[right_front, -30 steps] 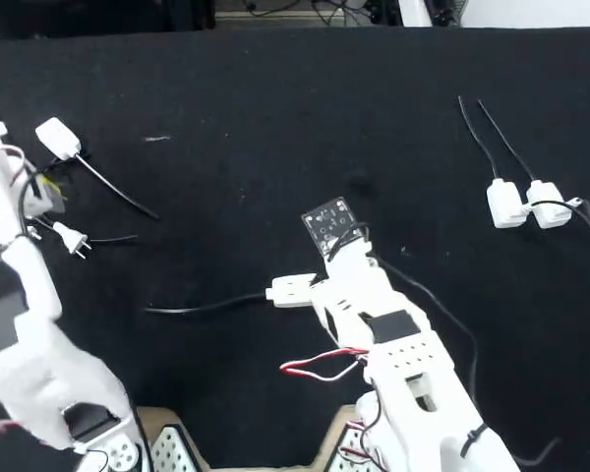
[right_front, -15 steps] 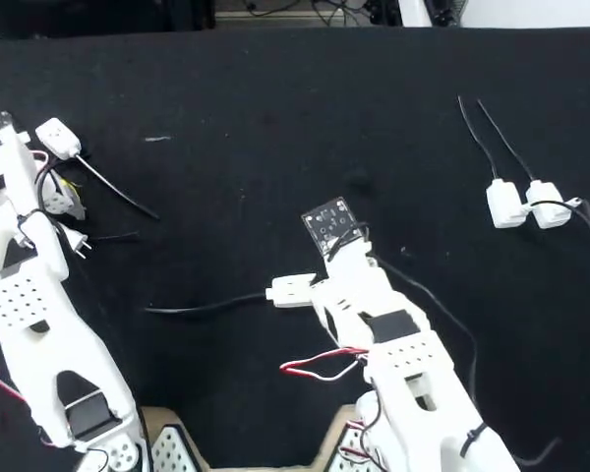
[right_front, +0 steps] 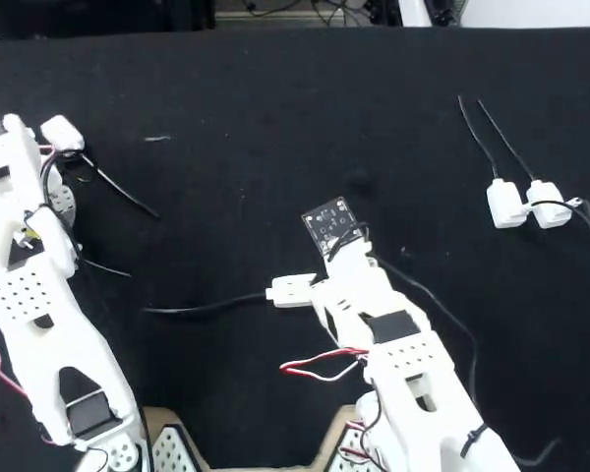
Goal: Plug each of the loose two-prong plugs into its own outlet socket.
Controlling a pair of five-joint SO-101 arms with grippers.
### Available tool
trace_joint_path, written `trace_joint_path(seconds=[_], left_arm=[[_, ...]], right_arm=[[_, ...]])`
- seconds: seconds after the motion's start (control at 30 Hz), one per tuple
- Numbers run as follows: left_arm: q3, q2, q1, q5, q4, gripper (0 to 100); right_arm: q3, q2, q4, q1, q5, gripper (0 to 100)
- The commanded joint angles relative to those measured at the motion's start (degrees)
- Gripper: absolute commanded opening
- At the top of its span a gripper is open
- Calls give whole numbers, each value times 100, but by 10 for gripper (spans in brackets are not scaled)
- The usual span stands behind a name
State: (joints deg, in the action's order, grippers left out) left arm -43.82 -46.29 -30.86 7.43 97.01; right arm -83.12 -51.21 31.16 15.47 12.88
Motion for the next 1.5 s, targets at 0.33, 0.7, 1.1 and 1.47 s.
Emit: trace_joint_path(seconds=[0.33, 0.7, 1.1, 1.47], left_arm=[[1446, 2145, 769, -220, 378, 56], [1991, 3508, 3222, -686, 123, 77], [2026, 3490, 3459, -747, -18, 77], [2123, 3473, 5130, -756, -519, 77]], right_arm=[[13, -110, -149, 9, -9, 167], [22, -110, -149, -35, -35, 167], [31, -110, -149, -35, -26, 167], [435, -119, -105, -2259, -1486, 167]])
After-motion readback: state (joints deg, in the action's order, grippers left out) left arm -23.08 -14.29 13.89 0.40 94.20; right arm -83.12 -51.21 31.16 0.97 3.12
